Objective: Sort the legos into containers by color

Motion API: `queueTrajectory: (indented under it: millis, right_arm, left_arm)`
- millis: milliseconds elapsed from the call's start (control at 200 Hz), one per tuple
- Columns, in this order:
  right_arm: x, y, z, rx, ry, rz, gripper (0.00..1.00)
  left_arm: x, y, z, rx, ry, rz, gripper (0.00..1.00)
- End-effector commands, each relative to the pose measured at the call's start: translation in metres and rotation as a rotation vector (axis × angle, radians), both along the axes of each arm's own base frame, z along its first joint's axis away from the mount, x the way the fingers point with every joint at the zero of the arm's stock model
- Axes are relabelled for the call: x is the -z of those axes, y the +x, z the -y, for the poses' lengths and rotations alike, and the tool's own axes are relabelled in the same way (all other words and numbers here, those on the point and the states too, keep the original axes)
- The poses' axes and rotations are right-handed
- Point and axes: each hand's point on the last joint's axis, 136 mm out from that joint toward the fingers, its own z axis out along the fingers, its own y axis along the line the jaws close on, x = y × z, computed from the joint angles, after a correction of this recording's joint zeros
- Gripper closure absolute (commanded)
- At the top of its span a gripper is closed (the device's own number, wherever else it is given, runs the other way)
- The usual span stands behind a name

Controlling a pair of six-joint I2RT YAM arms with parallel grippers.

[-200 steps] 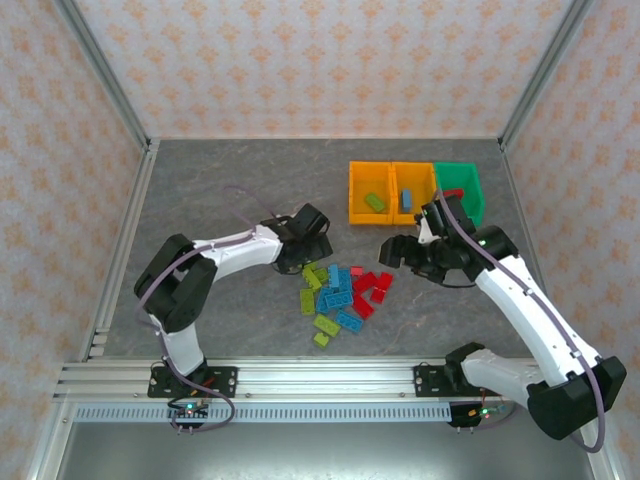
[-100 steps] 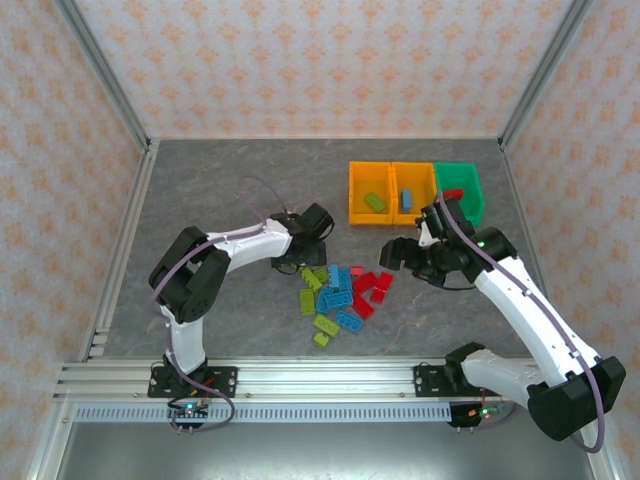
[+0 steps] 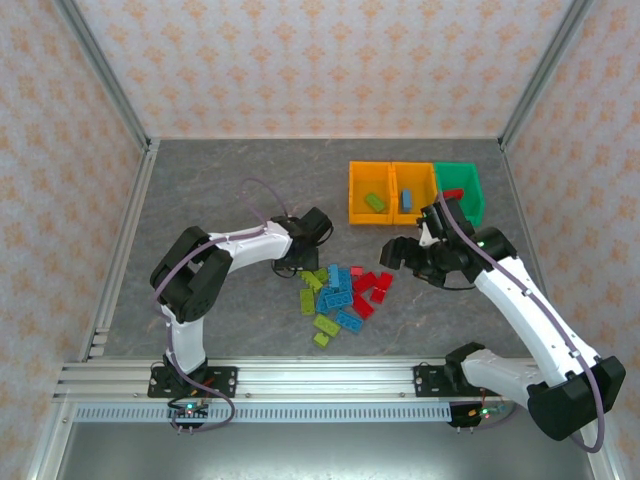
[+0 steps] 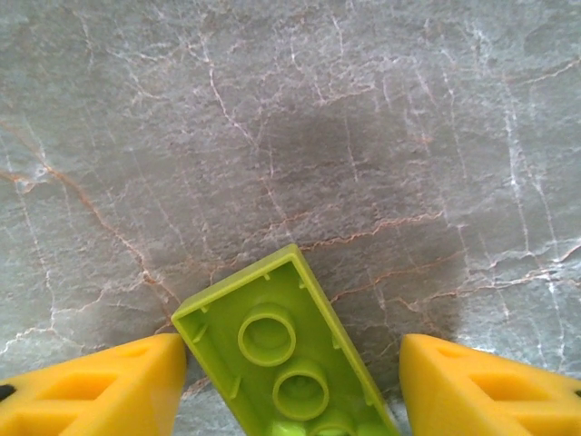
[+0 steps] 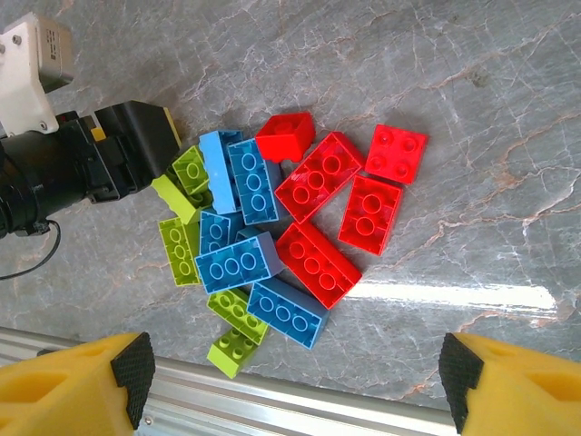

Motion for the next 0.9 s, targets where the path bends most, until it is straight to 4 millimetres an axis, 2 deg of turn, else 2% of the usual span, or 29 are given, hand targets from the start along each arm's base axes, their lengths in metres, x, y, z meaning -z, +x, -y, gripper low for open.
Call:
queueTrajectory:
  millis: [0,170,240,320,400,550,641,661,756,891]
  right_arm:
    - [0.004,0.0,0.004,0.022,-0.021,-0.001,0.16]
    - [0.001,0.001,0.004,0.03,-0.015,0.007,0.16]
    - [0.0,0.002,0.002,0.028,-0.004,0.012,0.16]
    - [-0.004,0.004,0.0,0.033,0.011,0.02,0.16]
    - [-0.011,0.007,0.0,0.056,0.025,0.052,0.16]
    - [-0.022,0.017,0.015,0.151,0.004,0.136,0.15]
    - [-0.024,0.019,0.021,0.194,-0.006,0.161,0.15]
    - [-0.025,0.019,0.022,0.2,-0.006,0.166,0.16]
    - [-0.026,0.018,0.026,0.225,-0.007,0.177,0.15]
    - [-0.026,0.015,0.03,0.243,-0.006,0.187,0.15]
  left_arm:
    - [0.005,-0.008,-0.015,-0.004,0.064,-0.014,0.43]
    - [-0.006,-0.003,-0.014,-0.005,0.039,0.014,0.62]
    - [-0.016,0.001,-0.01,-0.001,0.022,0.036,0.66]
    - [-0.035,0.009,-0.005,0.008,-0.004,0.073,0.68]
    - [-0.064,0.022,0.007,0.027,-0.053,0.141,0.71]
    - [-0.127,0.061,0.049,0.101,-0.141,0.3,0.75]
    - [-0.152,0.088,0.079,0.154,-0.153,0.371,0.75]
    - [-0.146,0.095,0.086,0.164,-0.141,0.368,0.75]
    - [-0.156,0.126,0.116,0.207,-0.139,0.431,0.75]
    - [-0.156,0.167,0.15,0.244,-0.142,0.495,0.74]
